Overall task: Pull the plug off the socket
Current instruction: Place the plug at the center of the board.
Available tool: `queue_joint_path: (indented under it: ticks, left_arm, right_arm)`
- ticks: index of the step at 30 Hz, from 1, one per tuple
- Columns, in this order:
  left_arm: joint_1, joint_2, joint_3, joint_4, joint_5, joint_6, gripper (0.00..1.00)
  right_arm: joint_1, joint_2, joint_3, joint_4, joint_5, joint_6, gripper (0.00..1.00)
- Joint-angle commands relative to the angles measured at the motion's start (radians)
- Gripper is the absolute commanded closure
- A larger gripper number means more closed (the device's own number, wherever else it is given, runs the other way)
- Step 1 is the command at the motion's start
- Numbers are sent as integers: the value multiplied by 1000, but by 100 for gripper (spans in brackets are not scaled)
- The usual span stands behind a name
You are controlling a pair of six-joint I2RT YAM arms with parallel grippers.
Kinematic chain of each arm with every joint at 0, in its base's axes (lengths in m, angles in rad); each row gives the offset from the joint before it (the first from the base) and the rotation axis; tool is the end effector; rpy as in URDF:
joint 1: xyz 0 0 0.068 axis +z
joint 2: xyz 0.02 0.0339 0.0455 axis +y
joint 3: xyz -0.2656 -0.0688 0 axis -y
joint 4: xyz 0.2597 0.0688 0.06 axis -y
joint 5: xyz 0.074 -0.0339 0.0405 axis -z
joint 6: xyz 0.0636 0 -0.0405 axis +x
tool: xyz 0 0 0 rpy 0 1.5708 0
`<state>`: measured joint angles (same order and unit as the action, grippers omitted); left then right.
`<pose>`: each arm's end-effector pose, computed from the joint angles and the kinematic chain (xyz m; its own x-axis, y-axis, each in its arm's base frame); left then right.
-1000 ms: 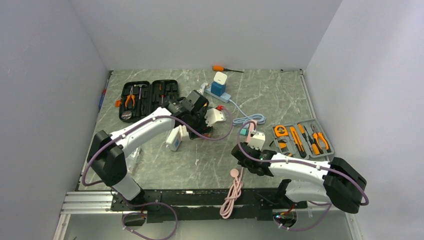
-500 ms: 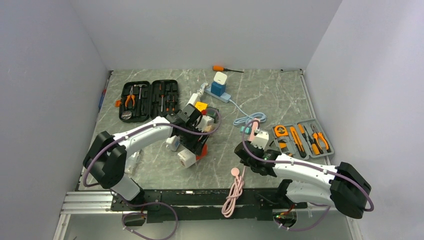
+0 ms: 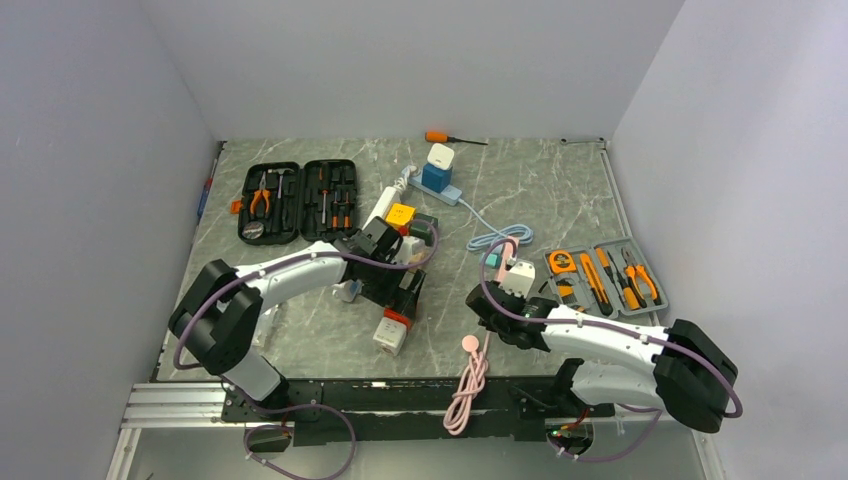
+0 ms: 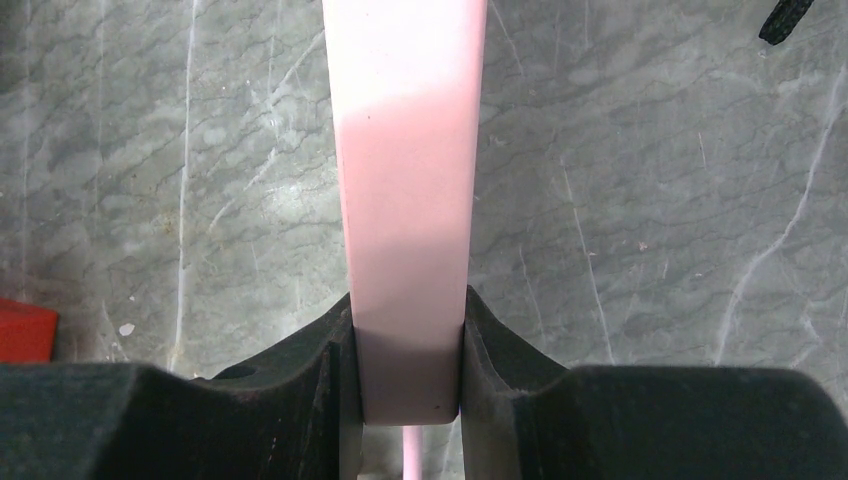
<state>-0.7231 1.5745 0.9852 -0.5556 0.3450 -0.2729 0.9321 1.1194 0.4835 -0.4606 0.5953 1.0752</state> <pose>0.2298 -0.2315 0.1627 -0.8536 0.4150 -0.3148 0.5165 0.7528 -0.4079 0.1518 0.1446 0.1339 -0.7027 0.2754 -0.6560 0.2230 0.9608 0.1645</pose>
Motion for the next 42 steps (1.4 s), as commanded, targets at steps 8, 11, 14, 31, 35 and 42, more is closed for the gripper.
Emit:
queue_joint_path:
  ticks: [8,11,14,31,35,42]
  left_arm:
    - [40,-119,207,-186,81,428,1]
    - [54,-132,253,-252,-11,601,1]
    - [76,-122,309,-311,-46,675,1]
    - [141,-137,376,-290,-94,717,1]
    - [141,-86,419,-268,-89,731,1]
    - [140,1,534,-296,-71,724,1]
  right_arm:
    - [-14,-78,25,31,-34,-46,99]
    - [-29,-122,38,-15,-53,-46,65]
    - [-81,-152,79,-76,-79,-55,31]
    - [-347,-60,187,-108,-108,-94,17]
    - [-490,-120,139,-64,-230,-122,15]
    - [-529,-48,80,26,-343,-100,9]
